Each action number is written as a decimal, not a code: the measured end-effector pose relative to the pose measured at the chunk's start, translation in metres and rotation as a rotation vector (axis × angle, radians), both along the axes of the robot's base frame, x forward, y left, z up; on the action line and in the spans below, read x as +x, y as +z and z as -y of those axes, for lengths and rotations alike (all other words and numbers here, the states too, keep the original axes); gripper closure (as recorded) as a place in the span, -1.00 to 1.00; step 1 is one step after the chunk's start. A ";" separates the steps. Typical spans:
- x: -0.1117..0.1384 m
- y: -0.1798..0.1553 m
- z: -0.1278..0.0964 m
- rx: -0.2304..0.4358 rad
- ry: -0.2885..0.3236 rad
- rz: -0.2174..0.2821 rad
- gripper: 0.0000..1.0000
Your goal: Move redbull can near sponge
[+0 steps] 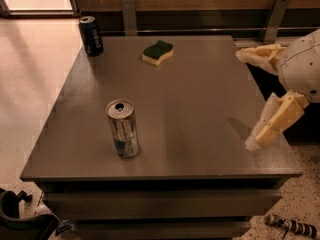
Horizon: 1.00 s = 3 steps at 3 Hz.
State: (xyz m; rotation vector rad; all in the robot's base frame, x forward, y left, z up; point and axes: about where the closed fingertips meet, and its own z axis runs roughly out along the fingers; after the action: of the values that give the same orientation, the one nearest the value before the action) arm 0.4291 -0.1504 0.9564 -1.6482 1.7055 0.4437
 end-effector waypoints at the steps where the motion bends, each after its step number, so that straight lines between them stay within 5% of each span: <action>1: -0.001 -0.015 -0.032 0.207 0.028 0.018 -1.00; 2: -0.002 -0.016 -0.067 0.395 0.048 0.008 -1.00; 3: -0.004 -0.021 -0.095 0.492 0.037 -0.042 -1.00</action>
Offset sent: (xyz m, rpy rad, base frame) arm 0.0010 0.1030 -0.0191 0.6342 0.0238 0.0671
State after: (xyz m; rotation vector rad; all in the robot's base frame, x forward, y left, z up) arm 0.4255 -0.0557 0.9358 -1.3165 1.4469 0.8451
